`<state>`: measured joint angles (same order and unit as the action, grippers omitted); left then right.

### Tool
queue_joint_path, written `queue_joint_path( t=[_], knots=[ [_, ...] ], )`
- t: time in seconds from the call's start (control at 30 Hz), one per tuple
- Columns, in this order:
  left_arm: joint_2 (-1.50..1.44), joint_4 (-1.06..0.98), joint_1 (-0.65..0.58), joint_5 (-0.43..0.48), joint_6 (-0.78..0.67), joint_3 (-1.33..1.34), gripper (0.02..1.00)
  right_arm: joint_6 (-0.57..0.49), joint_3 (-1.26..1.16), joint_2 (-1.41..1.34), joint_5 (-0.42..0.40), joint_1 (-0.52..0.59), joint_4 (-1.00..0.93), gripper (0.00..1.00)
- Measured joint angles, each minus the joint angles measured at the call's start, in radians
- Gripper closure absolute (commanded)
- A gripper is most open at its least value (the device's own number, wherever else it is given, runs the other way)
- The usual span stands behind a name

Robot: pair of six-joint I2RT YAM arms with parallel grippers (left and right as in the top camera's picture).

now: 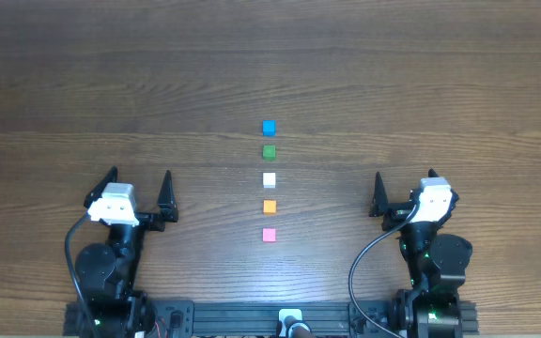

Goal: Stack Cubes

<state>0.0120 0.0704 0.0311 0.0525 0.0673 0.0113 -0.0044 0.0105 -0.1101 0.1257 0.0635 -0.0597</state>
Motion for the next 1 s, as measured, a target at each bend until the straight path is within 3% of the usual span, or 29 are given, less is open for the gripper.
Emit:
queue_joint_path(
  t=[0.53, 0.67, 1.0],
  knots=[
    [0.018, -0.007, 0.014, 0.023, 0.005, 0.007, 0.02, 0.0, 0.0, 0.0, 0.0, 0.0, 0.0, 0.009],
    [0.142, 0.008, 0.041, 0.122, 0.036, 0.101, 0.02, 0.0, 0.0, 0.0, 0.0, 0.0, 0.0, 0.007],
    [0.531, 0.069, 0.124, 0.536, 0.159, 0.55, 0.025, 0.0, 0.0, 0.003, 0.0, 0.0, 0.0, 0.009]
  ],
)
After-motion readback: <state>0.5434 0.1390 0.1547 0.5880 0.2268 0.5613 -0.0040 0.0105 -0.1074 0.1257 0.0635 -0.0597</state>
